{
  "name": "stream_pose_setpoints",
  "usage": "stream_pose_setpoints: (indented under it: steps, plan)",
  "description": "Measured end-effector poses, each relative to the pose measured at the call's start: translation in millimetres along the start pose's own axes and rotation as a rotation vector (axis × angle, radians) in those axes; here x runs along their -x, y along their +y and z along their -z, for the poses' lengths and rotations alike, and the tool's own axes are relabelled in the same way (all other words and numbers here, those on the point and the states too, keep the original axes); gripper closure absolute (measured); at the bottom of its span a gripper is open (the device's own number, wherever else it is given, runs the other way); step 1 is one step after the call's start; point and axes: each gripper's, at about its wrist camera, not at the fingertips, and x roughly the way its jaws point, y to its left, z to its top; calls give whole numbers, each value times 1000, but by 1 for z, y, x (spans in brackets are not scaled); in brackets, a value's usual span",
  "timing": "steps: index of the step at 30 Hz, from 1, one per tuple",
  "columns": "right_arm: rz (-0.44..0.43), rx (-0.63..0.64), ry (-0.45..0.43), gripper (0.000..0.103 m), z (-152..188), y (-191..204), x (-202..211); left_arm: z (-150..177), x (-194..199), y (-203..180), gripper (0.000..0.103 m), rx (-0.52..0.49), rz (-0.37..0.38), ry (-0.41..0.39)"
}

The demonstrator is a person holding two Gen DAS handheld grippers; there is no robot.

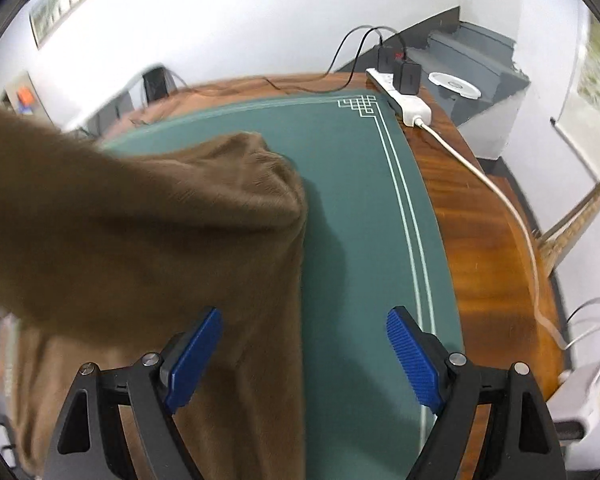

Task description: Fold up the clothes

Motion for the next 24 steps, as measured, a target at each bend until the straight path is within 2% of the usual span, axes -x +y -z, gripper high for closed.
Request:
stream_pose_setpoints:
  steps: [4, 6, 9, 13, 15, 18, 20, 22, 24]
  plan:
    - [75, 62, 101, 17, -39, 6, -57, 2, 8, 18, 89, 29, -2, -2]
    - [80, 63, 112, 17, -52, 6, -72, 3, 16, 31, 88, 51, -15, -15]
    - [136, -2, 29, 17, -79, -1, -73, 5, 28, 63, 88, 119, -56, -42]
    - [136, -142, -33, 17, -99, -18, -64, 15, 32, 113, 88, 236, -105, -37]
    - [113, -143, -59, 17, -106, -14, -59, 22, 28, 133, 88, 275, -124, -21]
    - [-17, -69, 3, 17, -115, 10, -66, 29, 23, 154, 88, 317, -131, -7]
    - [-29, 22, 60, 17, -116, 31, -77, 31, 22, 163, 88, 335, -130, -6]
    - [-1, 124, 112, 17, -114, 53, -91, 32, 22, 169, 88, 343, -133, -11]
    - [96, 210, 145, 17, -106, 60, -105, 29, 23, 173, 88, 338, -140, -18]
